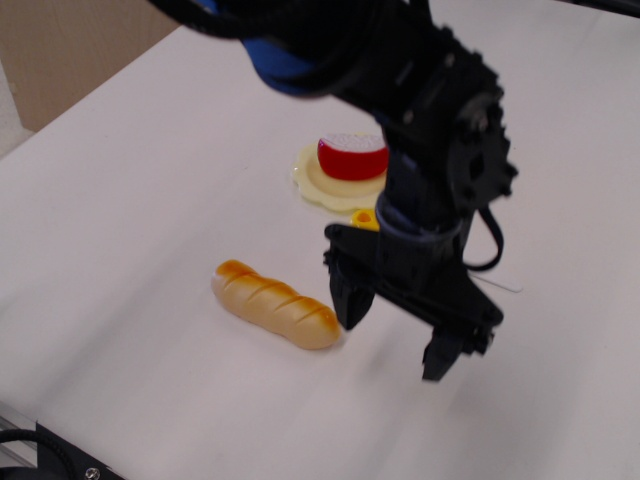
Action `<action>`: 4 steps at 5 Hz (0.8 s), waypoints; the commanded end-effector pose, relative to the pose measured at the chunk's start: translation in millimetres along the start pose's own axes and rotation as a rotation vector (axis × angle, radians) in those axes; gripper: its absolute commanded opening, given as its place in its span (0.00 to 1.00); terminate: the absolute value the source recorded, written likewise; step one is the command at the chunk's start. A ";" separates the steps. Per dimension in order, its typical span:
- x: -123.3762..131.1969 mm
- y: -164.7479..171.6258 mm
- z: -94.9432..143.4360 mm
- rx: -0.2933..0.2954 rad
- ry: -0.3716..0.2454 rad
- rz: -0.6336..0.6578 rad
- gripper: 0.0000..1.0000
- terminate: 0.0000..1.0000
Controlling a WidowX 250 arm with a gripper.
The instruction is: Take sushi off plate
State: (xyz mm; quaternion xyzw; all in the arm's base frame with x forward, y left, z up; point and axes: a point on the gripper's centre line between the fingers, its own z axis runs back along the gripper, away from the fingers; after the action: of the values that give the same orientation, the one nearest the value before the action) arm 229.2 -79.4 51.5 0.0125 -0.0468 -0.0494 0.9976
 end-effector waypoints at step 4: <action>87.4 113.0 39.4 -0.118 -0.068 -0.440 1.00 0.00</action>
State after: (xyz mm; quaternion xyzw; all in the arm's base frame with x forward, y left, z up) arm 312.2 25.5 88.8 -0.0504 -0.0469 -0.2721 0.9598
